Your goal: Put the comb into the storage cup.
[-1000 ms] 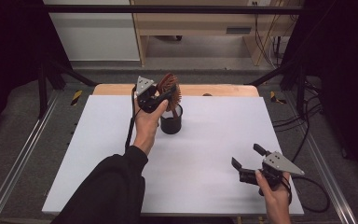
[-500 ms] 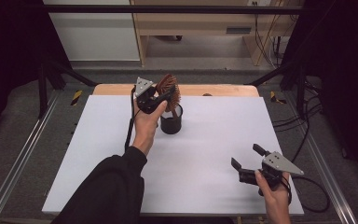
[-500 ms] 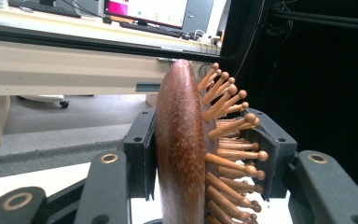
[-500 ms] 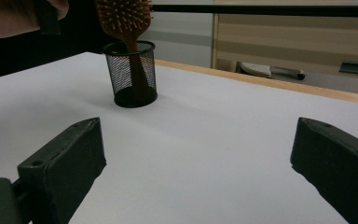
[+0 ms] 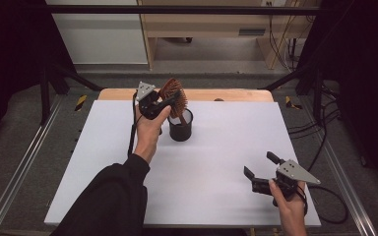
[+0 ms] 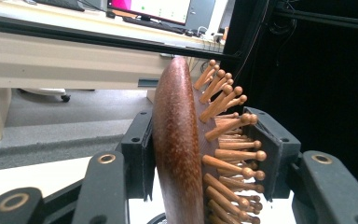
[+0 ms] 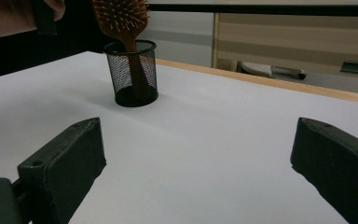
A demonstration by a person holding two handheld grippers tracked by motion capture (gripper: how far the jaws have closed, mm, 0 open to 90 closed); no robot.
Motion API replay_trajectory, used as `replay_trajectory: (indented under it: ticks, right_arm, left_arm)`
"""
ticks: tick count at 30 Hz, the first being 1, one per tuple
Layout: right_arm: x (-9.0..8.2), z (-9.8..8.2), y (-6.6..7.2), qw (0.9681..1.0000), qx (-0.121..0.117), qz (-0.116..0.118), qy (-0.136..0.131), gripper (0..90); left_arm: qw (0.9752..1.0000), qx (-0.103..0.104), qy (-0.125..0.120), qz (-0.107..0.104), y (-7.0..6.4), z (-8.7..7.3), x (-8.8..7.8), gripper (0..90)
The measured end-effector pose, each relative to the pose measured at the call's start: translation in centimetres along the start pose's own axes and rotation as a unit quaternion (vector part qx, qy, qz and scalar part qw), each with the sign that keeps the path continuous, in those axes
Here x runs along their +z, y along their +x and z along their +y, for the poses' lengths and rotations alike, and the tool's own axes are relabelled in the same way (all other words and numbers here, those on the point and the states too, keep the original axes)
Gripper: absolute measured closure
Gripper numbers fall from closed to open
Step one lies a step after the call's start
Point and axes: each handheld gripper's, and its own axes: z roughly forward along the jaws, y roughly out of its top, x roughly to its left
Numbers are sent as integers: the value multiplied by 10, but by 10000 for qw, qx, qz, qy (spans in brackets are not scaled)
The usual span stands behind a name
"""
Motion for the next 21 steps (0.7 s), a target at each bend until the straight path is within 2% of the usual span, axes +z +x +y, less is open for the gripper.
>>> replay_trajectory:
  ticks: [12,17,21]
  right_arm:
    - [0,0,0,10000,11,6,21,29]
    - [1,0,1,10000,6,9,26,29]
    - [1,-1,1,10000,2,15,29,29]
  left_arm:
    - [9996,-259,11,69,17,-3,-5,460]
    - [9997,-242,45,80,22,-4,-7,455]
    - [9994,-312,43,109,26,-5,-8,448]
